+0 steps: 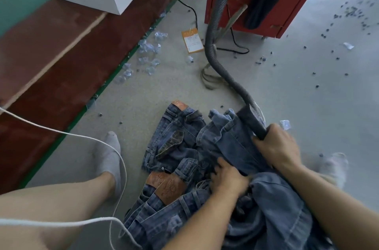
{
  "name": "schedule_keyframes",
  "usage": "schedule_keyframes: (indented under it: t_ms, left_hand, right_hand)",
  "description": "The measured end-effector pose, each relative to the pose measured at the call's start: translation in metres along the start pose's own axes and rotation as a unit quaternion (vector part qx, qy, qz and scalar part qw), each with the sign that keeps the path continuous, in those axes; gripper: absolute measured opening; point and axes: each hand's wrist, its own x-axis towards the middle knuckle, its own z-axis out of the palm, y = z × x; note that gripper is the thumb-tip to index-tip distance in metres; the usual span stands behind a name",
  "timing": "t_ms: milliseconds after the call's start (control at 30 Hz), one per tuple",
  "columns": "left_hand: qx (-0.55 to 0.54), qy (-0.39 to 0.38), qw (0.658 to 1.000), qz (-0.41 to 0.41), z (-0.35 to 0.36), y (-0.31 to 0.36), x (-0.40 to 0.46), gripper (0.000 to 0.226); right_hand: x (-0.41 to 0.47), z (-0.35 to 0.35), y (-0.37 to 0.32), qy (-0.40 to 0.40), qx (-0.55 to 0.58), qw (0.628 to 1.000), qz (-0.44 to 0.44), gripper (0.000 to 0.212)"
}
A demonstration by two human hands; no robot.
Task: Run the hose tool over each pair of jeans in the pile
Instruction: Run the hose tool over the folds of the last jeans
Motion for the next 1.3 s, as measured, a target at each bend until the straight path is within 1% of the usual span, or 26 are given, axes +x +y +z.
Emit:
schedule_keyframes:
  t_ms: [33, 67, 100, 200, 233, 267, 333, 367, 400, 467, 500, 567, 633, 700, 767, 833, 867, 900, 967, 1000, 1033, 1100, 1133, 1200, 1233, 1300]
  left_hand:
    - [0.020, 0.011, 0.999, 0.048, 0.004, 0.001, 0.007, 0.103]
    - [0.008, 0.020, 0.995, 0.095, 0.007, 0.002, 0.014, 0.099]
    - [-0.020, 0.034, 0.990, 0.135, 0.009, 0.003, 0.020, 0.090]
    - [-0.078, 0.127, 0.967, 0.208, 0.010, 0.002, 0.023, 0.043]
    - [-0.139, 0.128, 0.957, 0.222, 0.010, 0.004, 0.022, 0.037]
    - [-0.239, 0.108, 0.940, 0.219, 0.009, 0.006, 0.021, 0.040]
    - [-0.440, 0.033, 0.880, 0.175, 0.002, 0.013, 0.020, 0.052]
    - [-0.495, -0.002, 0.856, 0.148, -0.001, 0.015, 0.019, 0.055]
    - [-0.516, -0.028, 0.846, 0.133, -0.003, 0.016, 0.015, 0.050]
    - [-0.492, -0.047, 0.857, 0.147, -0.004, 0.012, 0.007, 0.019]
    - [-0.468, -0.039, 0.867, 0.167, -0.003, 0.009, 0.003, 0.017]
    - [-0.425, -0.013, 0.880, 0.211, 0.001, 0.002, -0.002, 0.023]
    - [-0.380, 0.030, 0.889, 0.253, 0.003, -0.003, -0.005, 0.018]
    - [-0.337, 0.055, 0.897, 0.280, 0.005, -0.005, -0.008, 0.017]
    - [-0.317, 0.072, 0.902, 0.284, 0.005, -0.005, -0.013, 0.014]
    - [-0.322, 0.090, 0.901, 0.276, 0.004, -0.001, -0.018, 0.010]
    - [-0.321, 0.107, 0.901, 0.272, 0.004, 0.001, -0.020, 0.011]
    - [-0.311, 0.136, 0.901, 0.270, 0.006, 0.003, -0.022, 0.012]
    - [-0.274, 0.212, 0.900, 0.263, 0.009, 0.006, -0.026, 0.013]
    - [-0.260, 0.236, 0.898, 0.267, 0.011, 0.008, -0.029, 0.012]
    - [-0.251, 0.238, 0.896, 0.278, 0.015, 0.009, -0.032, 0.009]
    - [-0.235, 0.217, 0.899, 0.298, 0.020, 0.011, -0.038, 0.012]
    - [-0.218, 0.216, 0.902, 0.305, 0.021, 0.012, -0.038, 0.012]
    - [-0.160, 0.247, 0.897, 0.328, 0.020, 0.010, -0.037, 0.007]
    - [-0.142, 0.259, 0.894, 0.336, 0.019, 0.009, -0.036, 0.006]
    - [-0.145, 0.268, 0.889, 0.343, 0.016, 0.010, -0.036, 0.007]
  right_hand:
    - [-0.005, 0.005, 0.007, 0.003, -0.002, 1.000, 0.006, 0.037]
    - [-0.009, 0.007, 0.013, 0.007, -0.002, 1.000, 0.012, 0.035]
    - [-0.010, 0.005, 0.017, 0.012, 0.003, 1.000, 0.022, 0.031]
    - [-0.007, -0.012, 0.024, 0.009, 0.046, 0.998, 0.048, 0.028]
    - [-0.008, -0.020, 0.025, -0.002, 0.071, 0.997, 0.044, 0.027]
    - [-0.010, -0.029, 0.028, -0.018, 0.093, 0.995, 0.033, 0.025]
    - [-0.019, -0.048, 0.036, -0.051, 0.114, 0.992, 0.004, 0.022]
    - [-0.025, -0.057, 0.042, -0.067, 0.114, 0.991, -0.012, 0.022]
    - [-0.031, -0.067, 0.048, -0.089, 0.112, 0.989, -0.030, 0.021]
    - [-0.041, -0.085, 0.060, -0.152, 0.099, 0.981, -0.070, 0.027]
    - [-0.045, -0.094, 0.063, -0.180, 0.083, 0.976, -0.093, 0.030]
    - [-0.049, -0.110, 0.069, -0.191, 0.035, 0.973, -0.127, 0.038]
    - [-0.051, -0.126, 0.073, -0.154, 0.012, 0.979, -0.134, 0.050]
    - [-0.049, -0.146, 0.078, -0.099, -0.024, 0.982, -0.160, 0.054]
    - [-0.047, -0.170, 0.079, -0.061, -0.057, 0.979, -0.187, 0.058]
    - [-0.048, -0.193, 0.083, -0.031, -0.051, 0.979, -0.193, 0.072]
    - [-0.051, -0.202, 0.085, -0.019, -0.051, 0.979, -0.196, 0.075]
    - [-0.055, -0.207, 0.084, -0.021, -0.052, 0.977, -0.204, 0.074]
    - [-0.064, -0.206, 0.072, -0.051, -0.075, 0.967, -0.236, 0.061]
    - [-0.069, -0.202, 0.063, -0.074, -0.101, 0.958, -0.258, 0.055]
    - [-0.074, -0.196, 0.052, -0.107, -0.123, 0.947, -0.275, 0.053]
    - [-0.078, -0.180, 0.029, -0.175, -0.135, 0.932, -0.287, 0.044]
    - [-0.076, -0.172, 0.020, -0.181, -0.131, 0.930, -0.293, 0.036]
    - [-0.069, -0.163, 0.007, -0.168, -0.128, 0.941, -0.265, 0.024]
    - [-0.065, -0.163, 0.002, -0.154, -0.120, 0.949, -0.246, 0.022]
    - [-0.061, -0.170, 0.003, -0.136, -0.068, 0.968, -0.201, 0.020]
